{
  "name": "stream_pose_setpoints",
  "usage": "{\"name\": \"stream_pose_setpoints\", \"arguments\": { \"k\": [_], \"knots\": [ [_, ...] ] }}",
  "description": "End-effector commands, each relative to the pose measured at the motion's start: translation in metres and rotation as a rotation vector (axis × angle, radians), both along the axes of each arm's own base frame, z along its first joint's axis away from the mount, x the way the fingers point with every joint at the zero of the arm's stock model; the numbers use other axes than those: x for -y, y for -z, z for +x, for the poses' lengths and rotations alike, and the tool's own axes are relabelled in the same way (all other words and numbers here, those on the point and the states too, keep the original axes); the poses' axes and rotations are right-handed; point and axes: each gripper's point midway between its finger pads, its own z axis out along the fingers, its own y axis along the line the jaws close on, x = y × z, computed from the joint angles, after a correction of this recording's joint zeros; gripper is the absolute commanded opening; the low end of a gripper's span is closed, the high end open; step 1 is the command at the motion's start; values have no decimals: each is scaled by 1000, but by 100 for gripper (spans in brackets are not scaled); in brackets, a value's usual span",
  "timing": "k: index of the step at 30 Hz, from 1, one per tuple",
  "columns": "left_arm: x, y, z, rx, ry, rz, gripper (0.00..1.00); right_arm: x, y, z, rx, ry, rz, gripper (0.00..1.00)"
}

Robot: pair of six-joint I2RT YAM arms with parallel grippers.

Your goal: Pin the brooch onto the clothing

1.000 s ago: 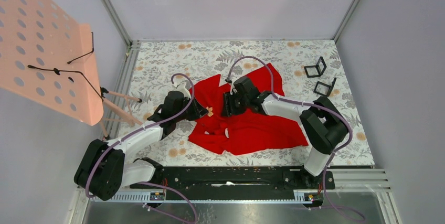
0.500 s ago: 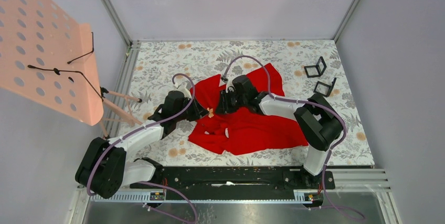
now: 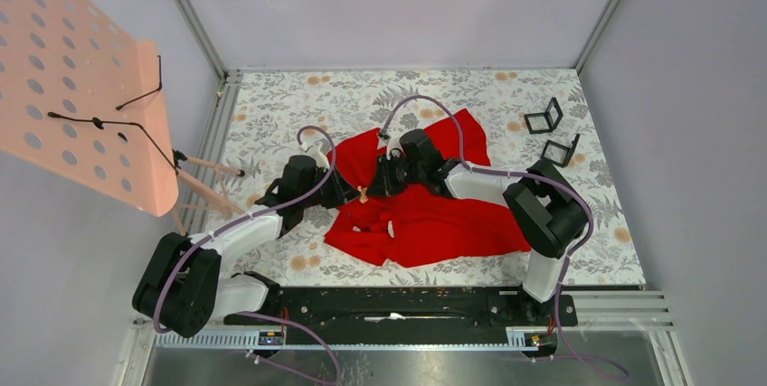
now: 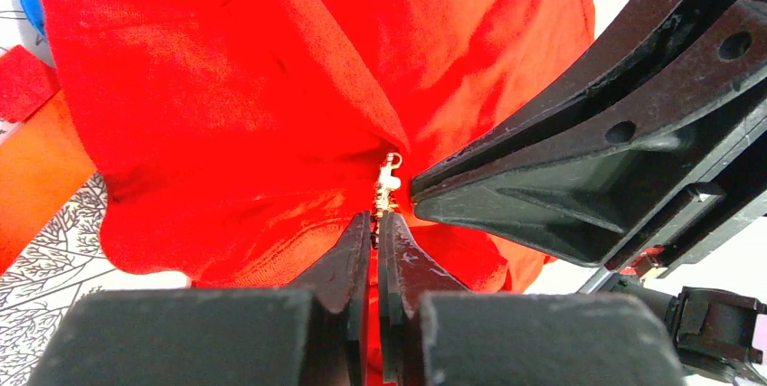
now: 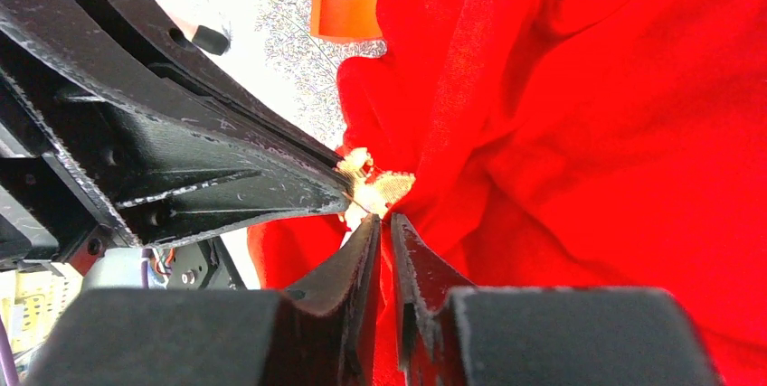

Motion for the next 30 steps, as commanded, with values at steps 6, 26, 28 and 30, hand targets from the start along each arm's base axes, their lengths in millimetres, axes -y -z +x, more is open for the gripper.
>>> {"name": "stream_pose_setpoints", "arguments": {
  "k": [6,26,28,30],
  "knots": [
    [14,-21,4,70,90,-67,0,-14,-5,-5,36,-62,50,13],
    [21,-26,-3,75,140,-114,0,-2,12,0,189,42,-50,8],
    [21,-26,-3,68,135,-118,0,0,10,2,225,76,-54,8],
    [19,-23,-3,54,123,-117,0,4,11,4,254,117,-65,8]
  ]
}}
